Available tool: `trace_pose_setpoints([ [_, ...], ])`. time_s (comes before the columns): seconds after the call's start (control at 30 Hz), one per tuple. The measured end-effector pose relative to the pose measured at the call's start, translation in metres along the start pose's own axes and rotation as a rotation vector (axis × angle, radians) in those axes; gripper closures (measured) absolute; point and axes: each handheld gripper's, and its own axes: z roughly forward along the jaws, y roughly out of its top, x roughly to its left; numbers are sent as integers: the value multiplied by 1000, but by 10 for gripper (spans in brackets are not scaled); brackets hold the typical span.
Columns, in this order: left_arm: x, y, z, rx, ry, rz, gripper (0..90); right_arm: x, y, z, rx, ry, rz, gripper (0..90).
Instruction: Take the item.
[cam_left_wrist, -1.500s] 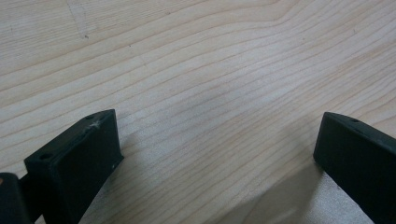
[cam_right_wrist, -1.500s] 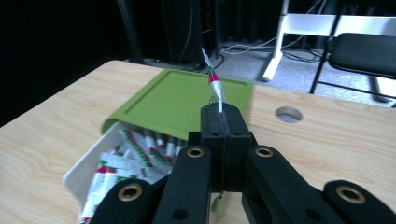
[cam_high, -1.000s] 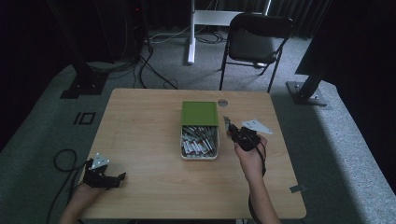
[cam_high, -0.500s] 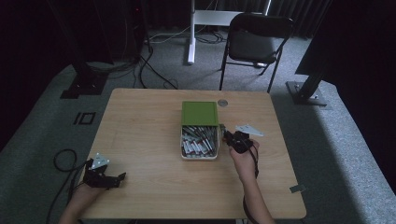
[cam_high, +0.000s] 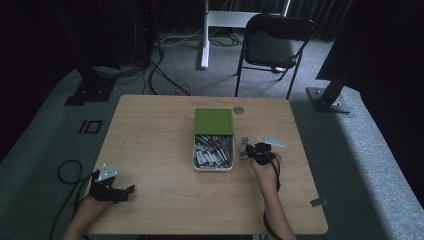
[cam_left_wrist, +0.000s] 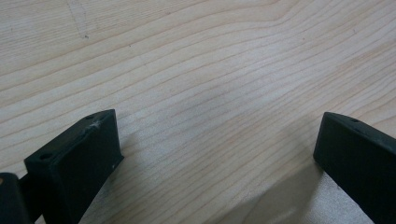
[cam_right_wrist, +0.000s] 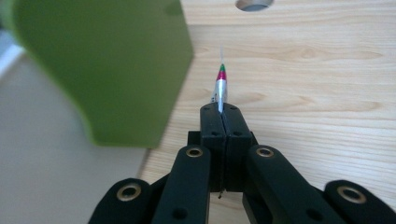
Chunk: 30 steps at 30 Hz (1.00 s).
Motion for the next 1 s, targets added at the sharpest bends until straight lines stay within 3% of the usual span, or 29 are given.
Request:
trace_pose_setpoints([
  [0.37, 0, 0, 0, 0, 0, 0, 14, -12, -6, 9, 40, -23, 4, 864],
  [0.6, 0, 0, 0, 0, 0, 0, 14, -16, -14, 25, 84, -21, -9, 818],
  [0.83, 0, 0, 0, 0, 0, 0, 14, -17, -16, 31, 58, 1, -38, 561],
  [1.0, 0, 0, 0, 0, 0, 0, 14, -19, -14, 27, 48, -23, -59, 443],
])
